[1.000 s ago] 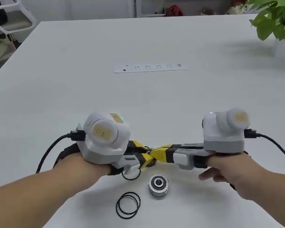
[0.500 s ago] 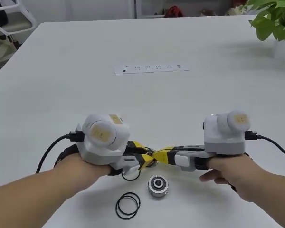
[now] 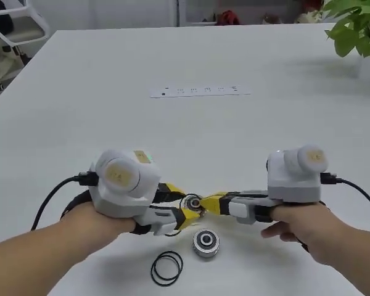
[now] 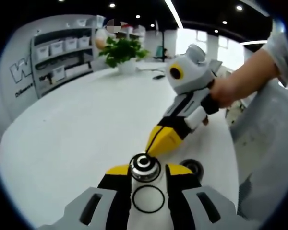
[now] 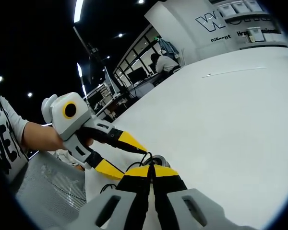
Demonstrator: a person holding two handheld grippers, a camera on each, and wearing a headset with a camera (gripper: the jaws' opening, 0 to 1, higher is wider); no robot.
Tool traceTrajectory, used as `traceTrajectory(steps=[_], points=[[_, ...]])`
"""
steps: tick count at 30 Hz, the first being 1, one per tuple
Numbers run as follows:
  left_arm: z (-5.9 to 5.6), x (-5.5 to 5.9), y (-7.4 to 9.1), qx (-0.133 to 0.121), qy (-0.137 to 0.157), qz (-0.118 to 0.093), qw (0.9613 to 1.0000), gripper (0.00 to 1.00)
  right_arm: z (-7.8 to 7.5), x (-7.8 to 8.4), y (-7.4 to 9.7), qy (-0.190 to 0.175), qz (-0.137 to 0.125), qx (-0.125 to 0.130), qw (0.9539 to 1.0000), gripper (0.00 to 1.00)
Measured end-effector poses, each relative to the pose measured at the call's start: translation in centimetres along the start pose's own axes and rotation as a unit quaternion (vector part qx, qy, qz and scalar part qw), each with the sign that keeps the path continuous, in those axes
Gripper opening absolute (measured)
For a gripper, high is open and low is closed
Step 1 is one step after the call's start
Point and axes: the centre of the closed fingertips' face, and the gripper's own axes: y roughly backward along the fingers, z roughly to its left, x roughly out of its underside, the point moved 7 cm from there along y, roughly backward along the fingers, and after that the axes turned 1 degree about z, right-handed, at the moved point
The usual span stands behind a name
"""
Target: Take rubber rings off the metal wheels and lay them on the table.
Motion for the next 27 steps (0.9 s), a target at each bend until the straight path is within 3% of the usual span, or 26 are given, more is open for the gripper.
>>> traceTrajectory(steps=[13, 27], points=[[0.0, -0.7, 2.5, -0.01, 0.01, -0.028, 0.9995, 0.39, 0.3, -0.4, 0.2, -0.001, -0.006, -0.004, 1.0, 0.0], [0.4, 0.0, 5.7, -0.025, 0.022, -0.038, 0.9987, 0.46, 1.0, -0.6, 0.1, -0.01, -0.01, -0.014, 0.9998, 0.0]])
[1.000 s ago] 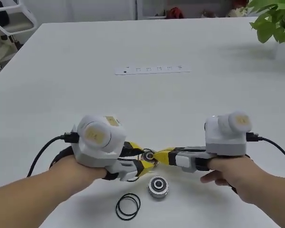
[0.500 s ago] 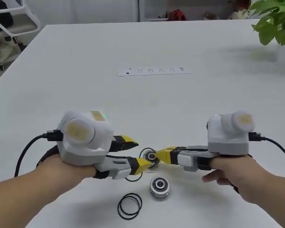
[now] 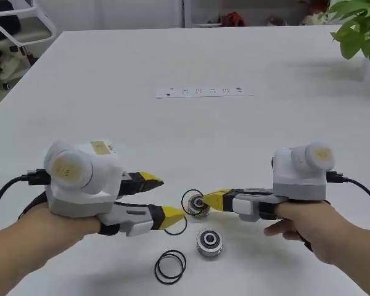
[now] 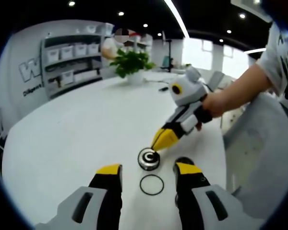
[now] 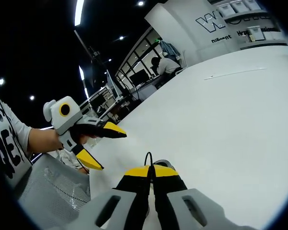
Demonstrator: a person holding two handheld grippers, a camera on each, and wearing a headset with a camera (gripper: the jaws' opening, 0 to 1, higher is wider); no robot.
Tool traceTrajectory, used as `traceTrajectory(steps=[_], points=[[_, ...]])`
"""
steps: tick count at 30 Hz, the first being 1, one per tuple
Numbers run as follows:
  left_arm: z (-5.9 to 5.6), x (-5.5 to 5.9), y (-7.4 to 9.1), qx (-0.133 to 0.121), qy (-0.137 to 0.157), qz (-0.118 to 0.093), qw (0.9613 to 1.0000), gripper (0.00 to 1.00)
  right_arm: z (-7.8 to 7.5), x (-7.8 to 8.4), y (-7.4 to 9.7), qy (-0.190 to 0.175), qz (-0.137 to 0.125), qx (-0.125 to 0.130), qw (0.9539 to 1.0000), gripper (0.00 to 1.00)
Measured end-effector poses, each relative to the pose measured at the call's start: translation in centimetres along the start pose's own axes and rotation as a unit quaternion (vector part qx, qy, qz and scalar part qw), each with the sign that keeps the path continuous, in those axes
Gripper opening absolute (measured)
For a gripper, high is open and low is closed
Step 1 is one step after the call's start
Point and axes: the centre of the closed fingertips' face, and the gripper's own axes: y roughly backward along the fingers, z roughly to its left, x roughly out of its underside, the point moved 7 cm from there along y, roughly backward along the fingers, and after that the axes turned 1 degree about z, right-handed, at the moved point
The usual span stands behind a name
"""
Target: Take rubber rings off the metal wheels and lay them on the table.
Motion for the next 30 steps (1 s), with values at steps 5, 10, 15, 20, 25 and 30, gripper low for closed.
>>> traceTrajectory(steps=[5, 10, 15, 20, 25, 30], points=[[0.0, 0.0, 0.9, -0.007, 0.005, -0.007, 0.9999, 0.48, 0.5, -0.1, -0.1, -0.003, -0.001, -0.005, 1.0, 0.0], [0.2, 0.1, 1.4, -0.012, 0.001, -0.007, 0.9999, 0.49, 0.8, -0.3, -0.2, -0.006, -0.003, -0.007, 1.0, 0.0], [0.5, 0.4, 2.0, -0.016, 0.004, -0.009, 0.9998, 0.51, 1.3, -0.7, -0.4, -0.009, -0.006, -0.014, 0.9998, 0.0], [0.4, 0.6, 2.5, -0.02, 0.006, -0.008, 0.9997, 0.52, 1.6, -0.6, -1.0, -0.008, -0.004, -0.019, 0.9998, 0.0], [0.5, 0.7, 3.0, -0.026, 0.01, -0.01, 0.9996, 0.52, 1.7, -0.4, -1.5, -0.006, 0.005, -0.025, 0.9996, 0.0], [0.7, 1.1, 3.4, -0.03, 0.014, -0.01, 0.9994, 0.52, 1.9, 0.0, -2.1, -0.004, 0.015, -0.03, 0.9994, 0.0]])
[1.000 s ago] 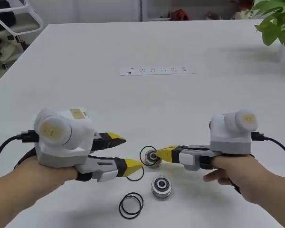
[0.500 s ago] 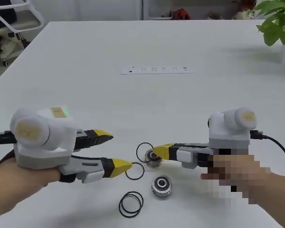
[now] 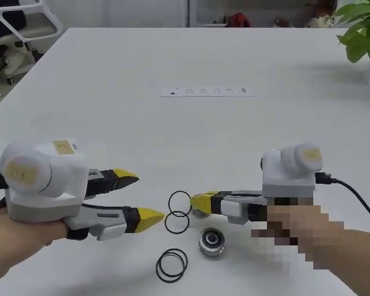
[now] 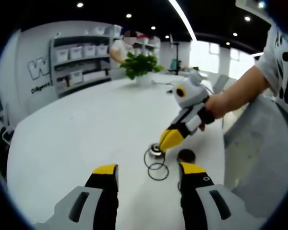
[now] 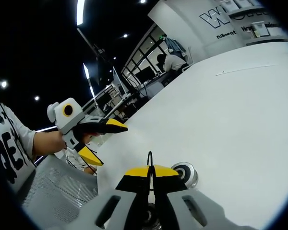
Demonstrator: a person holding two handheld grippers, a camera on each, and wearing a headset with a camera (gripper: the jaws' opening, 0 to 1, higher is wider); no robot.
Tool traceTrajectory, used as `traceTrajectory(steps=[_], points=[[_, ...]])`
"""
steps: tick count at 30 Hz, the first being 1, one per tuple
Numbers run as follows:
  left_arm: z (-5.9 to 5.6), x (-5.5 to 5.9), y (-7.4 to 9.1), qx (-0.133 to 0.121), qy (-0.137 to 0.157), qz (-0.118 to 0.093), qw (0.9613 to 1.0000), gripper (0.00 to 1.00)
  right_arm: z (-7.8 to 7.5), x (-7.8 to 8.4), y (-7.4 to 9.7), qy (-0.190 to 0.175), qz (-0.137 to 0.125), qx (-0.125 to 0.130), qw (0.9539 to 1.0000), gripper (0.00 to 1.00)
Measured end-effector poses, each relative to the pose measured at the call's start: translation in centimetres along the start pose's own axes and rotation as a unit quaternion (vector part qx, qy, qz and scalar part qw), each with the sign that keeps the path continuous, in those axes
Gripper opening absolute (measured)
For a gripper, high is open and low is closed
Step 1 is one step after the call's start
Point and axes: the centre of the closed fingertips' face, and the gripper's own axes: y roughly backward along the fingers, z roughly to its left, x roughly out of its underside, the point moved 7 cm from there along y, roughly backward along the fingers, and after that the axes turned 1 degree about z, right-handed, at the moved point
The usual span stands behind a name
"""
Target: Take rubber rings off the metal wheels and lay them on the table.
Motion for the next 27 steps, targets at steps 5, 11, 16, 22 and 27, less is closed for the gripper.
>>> traceTrajectory(steps=[5, 11, 16, 22, 27], points=[[-0.1, 0.4, 0.1, 0.0, 0.0, 0.005, 1.0, 0.52, 0.1, 0.3, -0.3, 0.002, 0.01, -0.004, 0.9999, 0.0], [-0.3, 0.4, 0.1, 0.001, 0.004, 0.005, 1.0, 0.52, 0.0, 0.7, -0.5, 0.002, 0.018, -0.003, 0.9998, 0.0], [-0.5, 0.4, 0.0, 0.003, 0.005, 0.005, 1.0, 0.51, 0.1, 0.7, -0.7, 0.001, 0.019, -0.004, 0.9998, 0.0], [-0.6, 0.3, 0.0, 0.003, 0.009, 0.004, 0.9999, 0.51, 0.1, 0.8, -0.9, -0.002, 0.018, -0.004, 0.9998, 0.0], [-0.5, 0.4, 0.0, 0.003, 0.011, 0.004, 0.9999, 0.51, 0.1, 0.9, -1.2, -0.005, 0.02, -0.004, 0.9998, 0.0]])
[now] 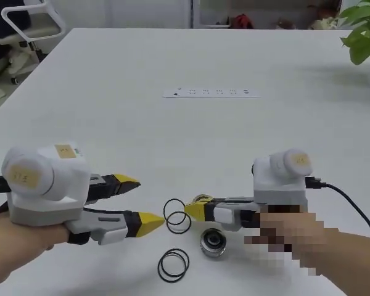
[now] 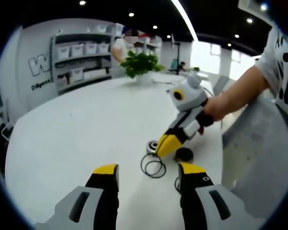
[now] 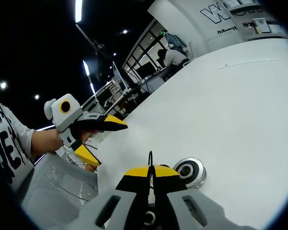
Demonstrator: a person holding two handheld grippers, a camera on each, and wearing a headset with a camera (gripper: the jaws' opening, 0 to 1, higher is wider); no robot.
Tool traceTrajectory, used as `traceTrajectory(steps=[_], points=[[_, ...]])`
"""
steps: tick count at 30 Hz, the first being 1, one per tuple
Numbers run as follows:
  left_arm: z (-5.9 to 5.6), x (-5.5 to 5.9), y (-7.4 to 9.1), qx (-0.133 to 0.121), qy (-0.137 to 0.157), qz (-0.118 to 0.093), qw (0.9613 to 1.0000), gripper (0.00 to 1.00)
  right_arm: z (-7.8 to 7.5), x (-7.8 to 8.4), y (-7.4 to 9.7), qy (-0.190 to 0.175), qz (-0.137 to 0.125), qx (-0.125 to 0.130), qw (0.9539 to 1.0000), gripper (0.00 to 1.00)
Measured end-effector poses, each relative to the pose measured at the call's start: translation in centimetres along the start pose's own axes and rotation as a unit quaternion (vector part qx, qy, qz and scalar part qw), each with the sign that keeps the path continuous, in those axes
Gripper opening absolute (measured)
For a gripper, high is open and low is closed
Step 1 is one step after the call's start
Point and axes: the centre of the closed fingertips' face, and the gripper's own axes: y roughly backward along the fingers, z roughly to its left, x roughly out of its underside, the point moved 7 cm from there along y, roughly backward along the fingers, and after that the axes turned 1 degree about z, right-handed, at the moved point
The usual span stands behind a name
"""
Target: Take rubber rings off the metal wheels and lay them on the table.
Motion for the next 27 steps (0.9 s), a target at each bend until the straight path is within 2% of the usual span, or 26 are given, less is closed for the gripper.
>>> traceTrajectory(steps=[14, 27], points=[[0.14, 0.26, -0.11, 0.0, 0.006, 0.005, 1.0, 0.51, -0.15, 0.39, -0.63, -0.007, 0.004, 0.003, 1.0, 0.0], [0.25, 0.65, -0.26, 0.0, 0.005, 0.01, 0.9999, 0.5, -0.29, 0.89, -0.76, 0.004, 0.022, 0.015, 0.9996, 0.0]])
